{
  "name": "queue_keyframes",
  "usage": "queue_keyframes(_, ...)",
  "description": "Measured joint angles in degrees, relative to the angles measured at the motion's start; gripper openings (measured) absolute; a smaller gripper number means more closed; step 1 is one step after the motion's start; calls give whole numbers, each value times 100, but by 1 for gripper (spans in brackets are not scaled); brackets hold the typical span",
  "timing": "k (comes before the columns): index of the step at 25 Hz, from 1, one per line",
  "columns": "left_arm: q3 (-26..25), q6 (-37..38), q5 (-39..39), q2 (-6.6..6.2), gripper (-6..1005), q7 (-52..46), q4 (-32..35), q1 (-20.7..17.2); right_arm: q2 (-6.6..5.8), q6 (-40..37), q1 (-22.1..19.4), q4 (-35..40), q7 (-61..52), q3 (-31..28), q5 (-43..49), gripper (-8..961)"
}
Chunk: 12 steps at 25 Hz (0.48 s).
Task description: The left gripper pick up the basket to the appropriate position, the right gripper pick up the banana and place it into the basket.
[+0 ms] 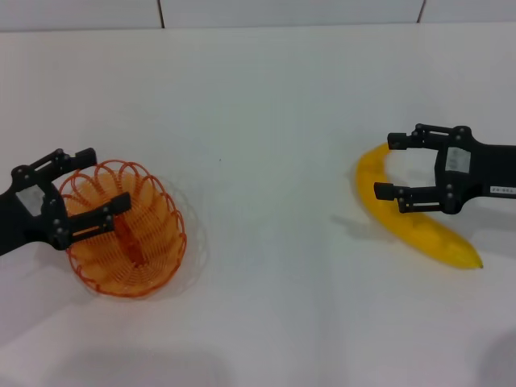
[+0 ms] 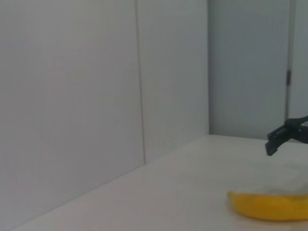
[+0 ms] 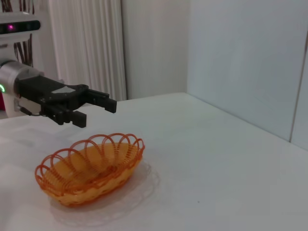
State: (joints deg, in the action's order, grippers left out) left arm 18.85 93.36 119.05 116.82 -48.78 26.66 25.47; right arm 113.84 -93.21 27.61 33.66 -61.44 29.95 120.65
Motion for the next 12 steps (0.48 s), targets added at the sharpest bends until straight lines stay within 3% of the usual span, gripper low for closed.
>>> queue_keyframes(12, 190, -46, 84, 13, 859, 79, -163, 96, -1, 142, -186, -252, 139, -36, -13, 843)
